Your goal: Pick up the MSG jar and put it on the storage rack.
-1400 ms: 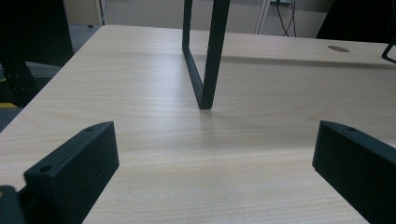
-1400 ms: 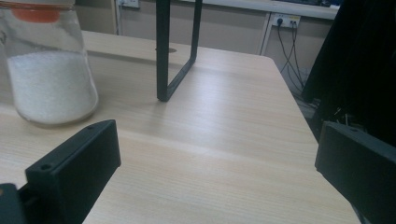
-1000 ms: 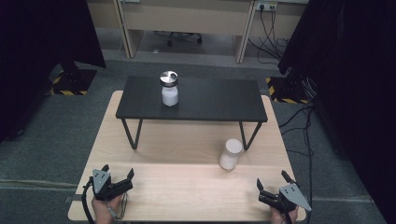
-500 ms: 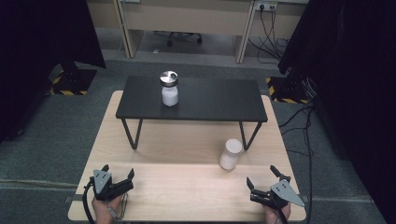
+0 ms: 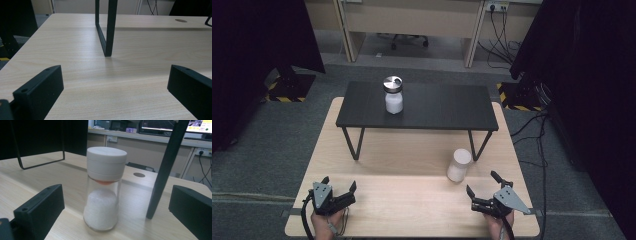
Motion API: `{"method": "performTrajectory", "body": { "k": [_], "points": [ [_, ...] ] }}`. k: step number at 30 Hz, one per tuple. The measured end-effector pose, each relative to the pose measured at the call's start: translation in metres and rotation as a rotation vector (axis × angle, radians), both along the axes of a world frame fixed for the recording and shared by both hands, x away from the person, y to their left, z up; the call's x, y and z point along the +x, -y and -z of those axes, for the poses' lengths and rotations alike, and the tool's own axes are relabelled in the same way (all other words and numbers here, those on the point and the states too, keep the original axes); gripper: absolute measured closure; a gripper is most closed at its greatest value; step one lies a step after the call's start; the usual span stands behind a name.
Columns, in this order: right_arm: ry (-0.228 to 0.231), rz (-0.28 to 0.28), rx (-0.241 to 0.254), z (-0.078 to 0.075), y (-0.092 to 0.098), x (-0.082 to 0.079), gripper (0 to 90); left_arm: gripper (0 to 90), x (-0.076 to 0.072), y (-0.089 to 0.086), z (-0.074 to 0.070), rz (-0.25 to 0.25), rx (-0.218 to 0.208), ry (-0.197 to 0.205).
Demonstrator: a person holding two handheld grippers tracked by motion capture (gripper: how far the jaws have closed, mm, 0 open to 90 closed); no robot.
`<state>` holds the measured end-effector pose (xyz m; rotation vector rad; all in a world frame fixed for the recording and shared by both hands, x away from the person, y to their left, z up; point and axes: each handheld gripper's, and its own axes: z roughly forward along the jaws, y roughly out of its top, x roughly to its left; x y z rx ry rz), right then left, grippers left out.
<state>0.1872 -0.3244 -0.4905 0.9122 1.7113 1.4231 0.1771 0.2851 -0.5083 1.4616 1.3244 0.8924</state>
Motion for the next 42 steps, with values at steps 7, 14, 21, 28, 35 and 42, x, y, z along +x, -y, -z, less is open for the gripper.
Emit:
{"method": "performTrajectory", "body": {
  "k": [7,14,21,28,35,42],
  "points": [
    [0.023,-0.017,0.025,0.001,-0.005,0.005,0.2,0.0,0.001,-0.001,0.0,0.011,0.002,-0.001],
    [0.036,-0.03,0.031,-0.002,-0.009,0.01,0.2,0.0,0.0,-0.002,0.001,0.015,0.0,0.004],
    [0.035,-0.051,0.032,-0.004,-0.013,0.018,0.2,0.0,0.0,-0.002,0.001,0.016,-0.003,0.007],
    [0.028,-0.06,0.064,-0.004,-0.016,0.027,0.2,0.0,0.0,-0.002,0.001,0.019,-0.002,0.009],
    [0.021,-0.073,0.071,-0.005,-0.022,0.042,0.2,0.0,0.0,-0.003,0.002,0.021,-0.003,0.011],
    [0.012,-0.088,0.066,-0.007,-0.025,0.055,0.2,0.0,0.001,-0.004,0.001,0.029,-0.001,0.009]
  ]
}}
